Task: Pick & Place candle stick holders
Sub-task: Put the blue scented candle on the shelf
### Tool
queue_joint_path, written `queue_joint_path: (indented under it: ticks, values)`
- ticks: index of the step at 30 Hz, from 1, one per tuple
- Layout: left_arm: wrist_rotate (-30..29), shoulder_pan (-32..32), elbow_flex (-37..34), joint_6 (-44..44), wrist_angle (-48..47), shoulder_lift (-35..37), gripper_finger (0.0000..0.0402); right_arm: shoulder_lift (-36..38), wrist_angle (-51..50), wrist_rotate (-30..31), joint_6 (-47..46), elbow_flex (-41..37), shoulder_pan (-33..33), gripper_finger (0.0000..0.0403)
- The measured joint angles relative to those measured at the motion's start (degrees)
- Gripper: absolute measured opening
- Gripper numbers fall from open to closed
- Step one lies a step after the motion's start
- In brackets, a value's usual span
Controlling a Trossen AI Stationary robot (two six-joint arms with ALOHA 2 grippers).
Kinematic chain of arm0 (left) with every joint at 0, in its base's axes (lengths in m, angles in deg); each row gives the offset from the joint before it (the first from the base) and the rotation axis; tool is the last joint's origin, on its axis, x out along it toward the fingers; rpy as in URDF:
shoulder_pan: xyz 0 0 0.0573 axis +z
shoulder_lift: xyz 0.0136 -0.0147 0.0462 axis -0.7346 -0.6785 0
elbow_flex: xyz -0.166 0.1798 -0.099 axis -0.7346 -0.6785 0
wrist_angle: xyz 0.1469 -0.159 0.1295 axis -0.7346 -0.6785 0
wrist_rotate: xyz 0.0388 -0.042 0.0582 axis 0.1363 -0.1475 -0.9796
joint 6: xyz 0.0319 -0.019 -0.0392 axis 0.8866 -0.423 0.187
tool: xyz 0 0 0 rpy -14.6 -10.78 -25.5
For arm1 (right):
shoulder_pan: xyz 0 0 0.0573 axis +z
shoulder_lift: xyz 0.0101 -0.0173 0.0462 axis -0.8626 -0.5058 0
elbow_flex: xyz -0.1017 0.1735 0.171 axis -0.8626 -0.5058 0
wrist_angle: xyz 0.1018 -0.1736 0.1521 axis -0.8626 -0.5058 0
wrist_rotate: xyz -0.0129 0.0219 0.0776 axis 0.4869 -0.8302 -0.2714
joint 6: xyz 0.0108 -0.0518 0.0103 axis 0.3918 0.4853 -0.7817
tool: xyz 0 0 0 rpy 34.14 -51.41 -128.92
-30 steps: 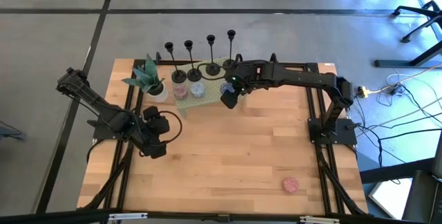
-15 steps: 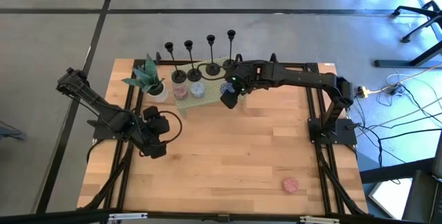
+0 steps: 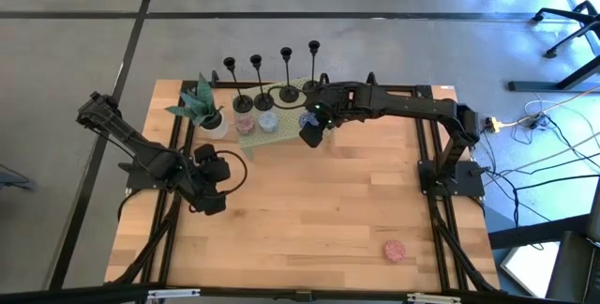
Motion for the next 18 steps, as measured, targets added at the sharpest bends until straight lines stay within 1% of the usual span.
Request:
queue_joint_path:
  ticks: [18]
  values:
    - [0.00,0.00,0.00,0.01,0.00,0.01,0.0338,0.00,0.00,-0.02,0.57,-0.02,0.00,0.0305]
